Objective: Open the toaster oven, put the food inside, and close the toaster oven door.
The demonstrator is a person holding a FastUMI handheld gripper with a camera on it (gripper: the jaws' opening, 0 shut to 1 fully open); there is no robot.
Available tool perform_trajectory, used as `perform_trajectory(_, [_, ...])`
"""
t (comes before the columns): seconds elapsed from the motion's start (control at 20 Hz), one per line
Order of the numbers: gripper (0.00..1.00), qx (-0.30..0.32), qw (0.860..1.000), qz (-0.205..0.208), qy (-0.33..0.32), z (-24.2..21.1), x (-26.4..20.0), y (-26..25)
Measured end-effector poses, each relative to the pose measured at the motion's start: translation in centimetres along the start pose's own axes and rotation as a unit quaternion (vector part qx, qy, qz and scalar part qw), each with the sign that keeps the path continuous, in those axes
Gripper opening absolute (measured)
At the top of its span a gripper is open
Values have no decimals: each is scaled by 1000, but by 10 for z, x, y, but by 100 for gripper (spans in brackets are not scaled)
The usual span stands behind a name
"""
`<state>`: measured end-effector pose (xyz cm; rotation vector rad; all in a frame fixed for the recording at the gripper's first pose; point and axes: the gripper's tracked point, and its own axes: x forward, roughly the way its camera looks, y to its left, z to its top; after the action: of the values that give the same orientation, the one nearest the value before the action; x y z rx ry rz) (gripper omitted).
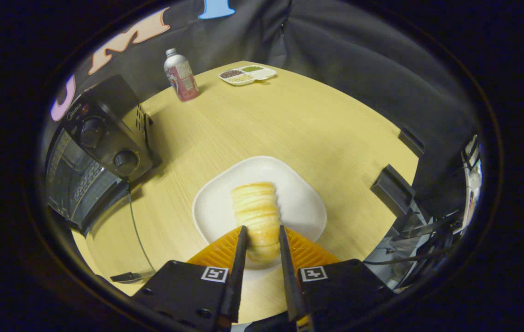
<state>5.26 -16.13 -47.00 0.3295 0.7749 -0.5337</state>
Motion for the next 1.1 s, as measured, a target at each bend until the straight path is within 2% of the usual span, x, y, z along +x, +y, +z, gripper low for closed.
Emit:
perform_trajectory(0.05, [42, -8, 1000, 0, 1, 1, 0, 2])
perform_trajectory(0.1, [30, -12, 1000, -6, 7, -1, 0, 0])
perform_trajectory(0.4, [30, 29, 999, 9, -13, 7, -27, 26])
perform_trajectory(0.55, [30, 87, 995, 30, -23, 11, -47, 55])
perform_trajectory(0.9, [30, 177, 971, 150, -58, 21, -89, 162])
perform_trajectory(1.0, [30, 196, 960, 190, -57, 19, -97, 196])
perform_trajectory(1.1, [30, 209, 954, 210, -44, 13, -97, 224])
